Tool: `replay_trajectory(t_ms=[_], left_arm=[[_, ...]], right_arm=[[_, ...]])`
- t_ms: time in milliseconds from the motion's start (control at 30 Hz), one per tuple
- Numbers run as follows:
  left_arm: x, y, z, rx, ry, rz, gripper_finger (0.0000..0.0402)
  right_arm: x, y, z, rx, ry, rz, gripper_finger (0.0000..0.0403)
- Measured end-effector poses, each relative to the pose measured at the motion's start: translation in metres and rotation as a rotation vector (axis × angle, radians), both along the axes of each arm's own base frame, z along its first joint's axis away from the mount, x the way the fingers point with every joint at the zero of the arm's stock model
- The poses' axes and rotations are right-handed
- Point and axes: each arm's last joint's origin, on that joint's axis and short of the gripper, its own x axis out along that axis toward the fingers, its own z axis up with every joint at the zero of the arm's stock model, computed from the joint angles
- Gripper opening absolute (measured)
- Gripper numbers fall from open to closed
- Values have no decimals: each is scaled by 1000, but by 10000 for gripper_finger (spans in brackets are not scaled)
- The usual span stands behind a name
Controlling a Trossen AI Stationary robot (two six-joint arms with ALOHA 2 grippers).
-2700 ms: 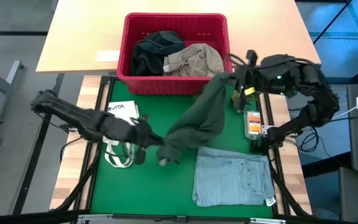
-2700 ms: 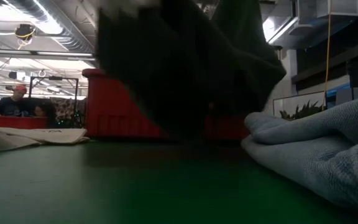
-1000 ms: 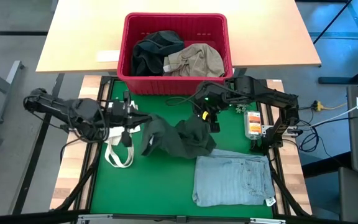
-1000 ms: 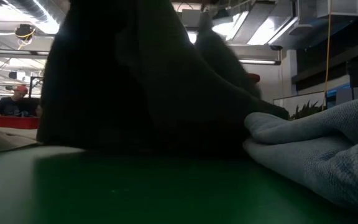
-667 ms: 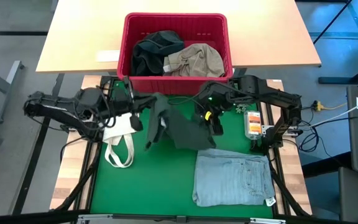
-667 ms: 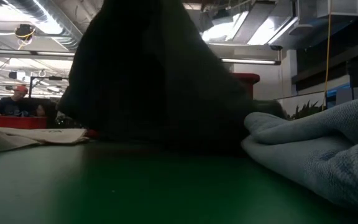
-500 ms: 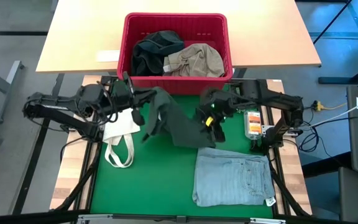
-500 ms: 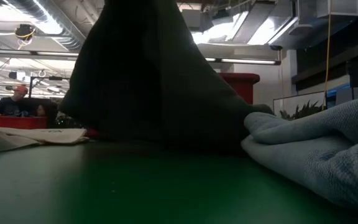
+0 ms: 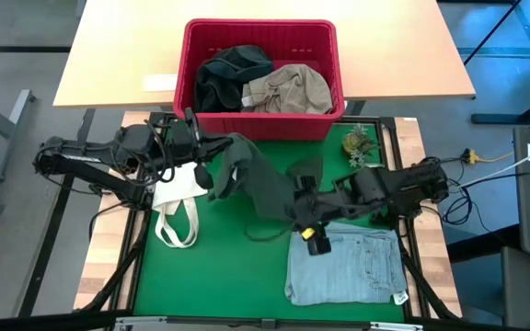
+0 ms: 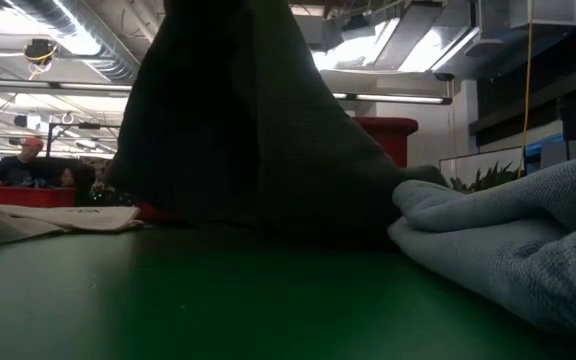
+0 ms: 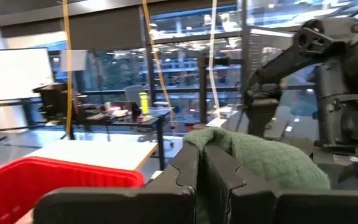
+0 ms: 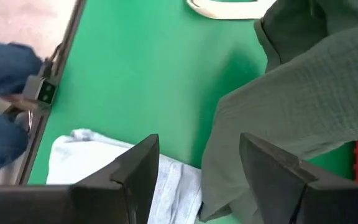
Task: Fold Laundry from Bin
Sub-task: Fold the green shirt
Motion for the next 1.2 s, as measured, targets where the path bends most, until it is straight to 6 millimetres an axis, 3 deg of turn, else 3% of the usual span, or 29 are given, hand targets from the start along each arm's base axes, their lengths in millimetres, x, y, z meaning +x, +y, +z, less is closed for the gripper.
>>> replay_trajectory(t_ms=[200,400,633,900,1200], left_arm=[[3,-8,-3,-41,11,-77,4],[18,-16,-15,-35,71,-100,4],[43,-23,-35,-24,160,-109,4],[60,-26,-51,-17,218,-108,4],[66,-29,-56,-6,243,-117,4]], right_arm=[[-11,5,22,-66,-143,6,223],[3,-1,43,-159,-419,-188,223],[12,0,59,-139,-615,-225,223],[13,-3,53,-235,-568,-318,223],[32,-3,27,-253,-480,-400,223]])
